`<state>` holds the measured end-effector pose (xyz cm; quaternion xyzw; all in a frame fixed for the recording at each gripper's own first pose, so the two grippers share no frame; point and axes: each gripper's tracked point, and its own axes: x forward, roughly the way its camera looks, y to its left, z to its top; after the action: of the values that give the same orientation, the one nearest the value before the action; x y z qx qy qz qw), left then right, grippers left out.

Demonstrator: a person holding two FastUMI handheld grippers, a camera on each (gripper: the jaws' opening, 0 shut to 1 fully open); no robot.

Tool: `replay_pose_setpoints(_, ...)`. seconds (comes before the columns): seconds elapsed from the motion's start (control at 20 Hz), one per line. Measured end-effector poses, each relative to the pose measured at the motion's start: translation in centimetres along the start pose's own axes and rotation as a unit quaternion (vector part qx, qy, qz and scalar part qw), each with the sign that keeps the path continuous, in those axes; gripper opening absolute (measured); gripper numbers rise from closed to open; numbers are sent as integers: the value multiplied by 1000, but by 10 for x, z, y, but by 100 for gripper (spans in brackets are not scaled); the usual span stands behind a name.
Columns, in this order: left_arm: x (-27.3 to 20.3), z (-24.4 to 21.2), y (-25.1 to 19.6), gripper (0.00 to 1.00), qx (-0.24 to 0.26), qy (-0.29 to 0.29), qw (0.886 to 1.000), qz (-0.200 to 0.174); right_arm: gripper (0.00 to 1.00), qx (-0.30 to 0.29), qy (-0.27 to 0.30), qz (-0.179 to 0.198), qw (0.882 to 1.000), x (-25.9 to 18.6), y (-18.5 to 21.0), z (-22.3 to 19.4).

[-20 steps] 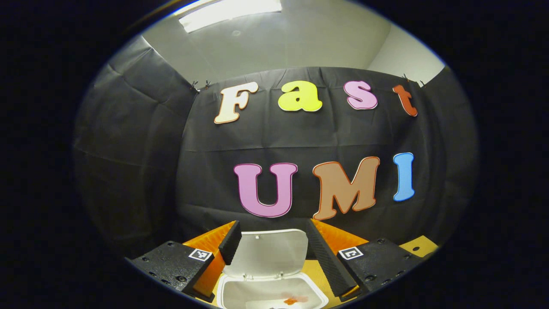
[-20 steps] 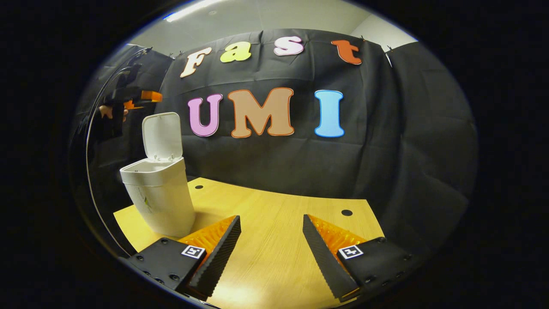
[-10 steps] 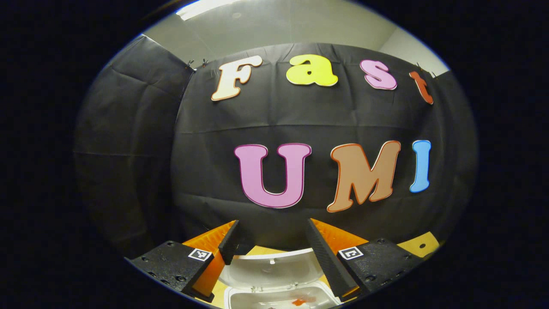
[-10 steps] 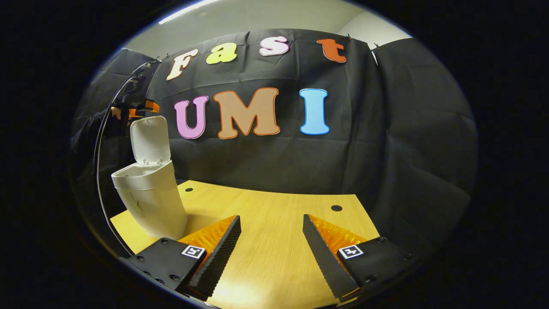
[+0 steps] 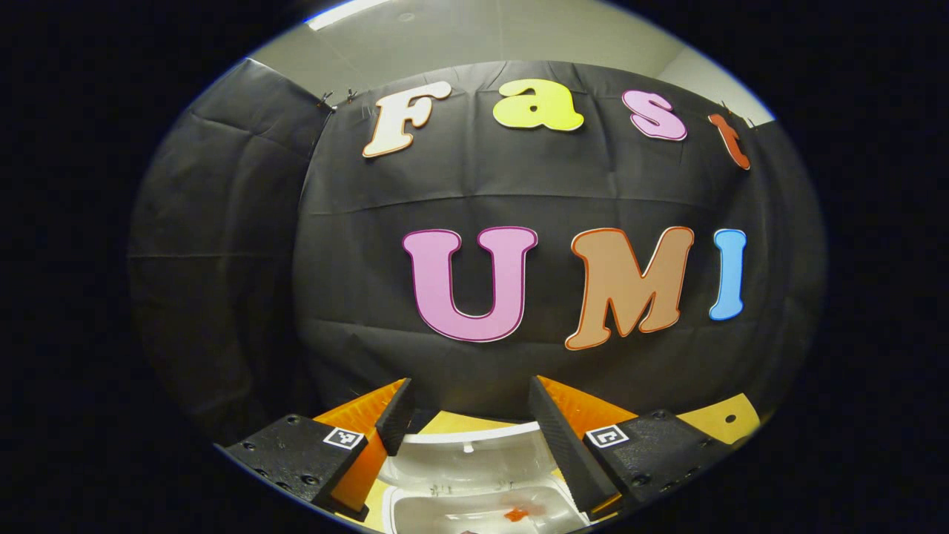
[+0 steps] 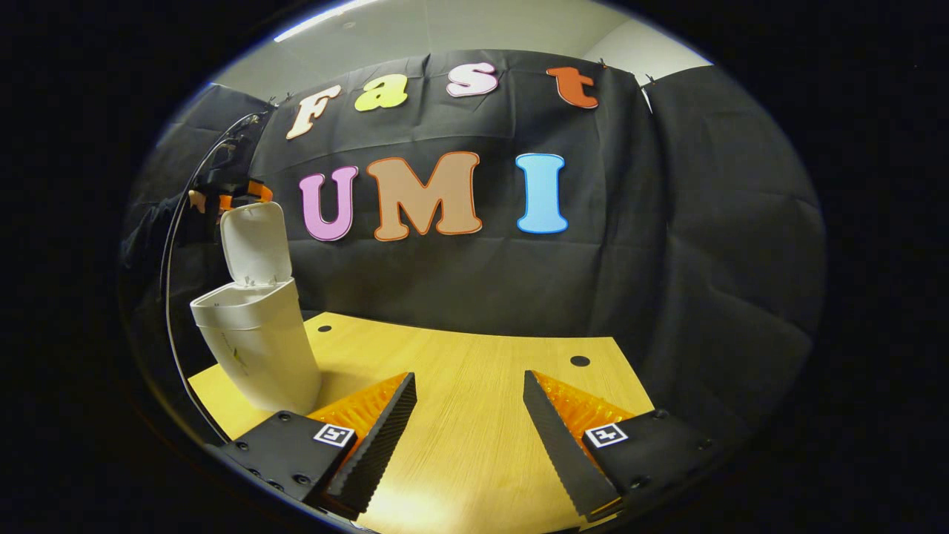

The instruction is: Press the lid of the desktop garbage bin to open it, pick up the crumpled paper on the desktop and throw it into the bin, then pick up the pop can on the desktop and drop it into the bin, and finally close the garbage bin lid.

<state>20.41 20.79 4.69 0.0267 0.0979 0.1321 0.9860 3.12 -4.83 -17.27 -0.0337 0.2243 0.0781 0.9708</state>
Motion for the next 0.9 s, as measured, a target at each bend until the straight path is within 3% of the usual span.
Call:
replay_pose_setpoints(0.2, -24, -6, -5, 93, -3, -6, 1000, -2, 100, -8, 1, 16, 1000, 5, 9, -1)
replay_pose_setpoints(0.45, -54, -20, -12, 93, -15, -1, 1000, -8, 96, -15, 2, 35, 999, 8, 20, 0)
replay_pose_setpoints(0.5, -60, -23, -13, 93, -21, 1, 1000, -10, 100, -16, 3, 38, 999, 9, 21, -1)
replay_pose_setpoints(0.55, -65, -26, -16, 93, -25, 4, 1000, -13, 96, -17, 4, 42, 999, 10, 23, -1)
replay_pose_setpoints(0.9, -101, -69, -29, 92, -26, 40, 999, -22, 100, -17, 7, 51, 999, 8, 26, -5)
